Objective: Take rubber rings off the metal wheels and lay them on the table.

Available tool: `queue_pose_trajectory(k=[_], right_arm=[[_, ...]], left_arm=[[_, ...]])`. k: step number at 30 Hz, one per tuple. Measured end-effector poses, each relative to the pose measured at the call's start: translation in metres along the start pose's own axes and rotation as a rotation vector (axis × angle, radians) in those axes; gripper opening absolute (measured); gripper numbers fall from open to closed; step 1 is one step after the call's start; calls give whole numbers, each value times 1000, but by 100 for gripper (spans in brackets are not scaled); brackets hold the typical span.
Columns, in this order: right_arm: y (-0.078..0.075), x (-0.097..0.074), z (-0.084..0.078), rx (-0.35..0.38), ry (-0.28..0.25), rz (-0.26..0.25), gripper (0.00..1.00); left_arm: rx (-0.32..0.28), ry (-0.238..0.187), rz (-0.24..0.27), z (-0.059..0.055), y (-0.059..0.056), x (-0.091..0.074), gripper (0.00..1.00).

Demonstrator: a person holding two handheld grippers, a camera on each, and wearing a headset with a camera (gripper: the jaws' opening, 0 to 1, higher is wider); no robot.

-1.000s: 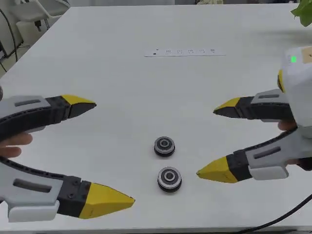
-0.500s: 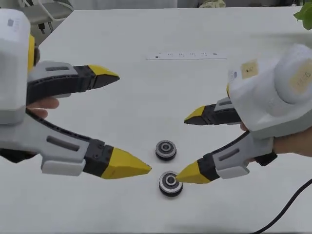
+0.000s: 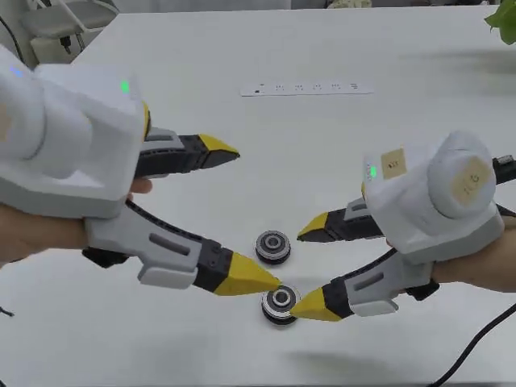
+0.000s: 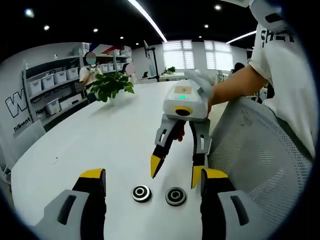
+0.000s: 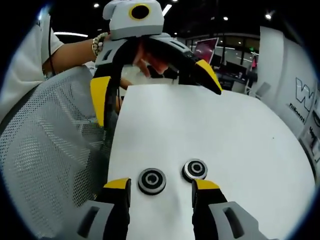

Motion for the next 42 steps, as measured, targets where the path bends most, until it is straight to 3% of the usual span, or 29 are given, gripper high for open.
queue_pose_trajectory(k=[4,10,20,24,36,41,42], right_arm=[[3,4,-7,20,5,20,41],[3,10,-15,66,-3,36,37],[8,20,-23,158,-21,66,30],[12,23,-24,128,-3,72,27],[12,24,-23,85,2,52,21],[11,23,-23,85,-4,50,20],[11,23,-23,82,-3,50,20]], left_arm=[[-16,-8,15,-14,0,10,71],[-22,-14,-2,-29,-12,20,62],[-24,59,-58,-49,-24,35,50],[-32,48,-72,-51,-27,39,44],[-6,91,-116,-62,-36,51,19],[1,116,-119,-69,-37,53,16],[-5,101,-123,-67,-37,53,14]])
Point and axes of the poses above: the centre of the closed fingertips' face, and the gripper's own axes: x roughly forward along the fingers, y roughly to its left, z roughly out of its top, the point moved 7 cm from there along -x, roughly backward along the fingers, and after that the axes turned 3 degrees about y, right-handed, at the moved point
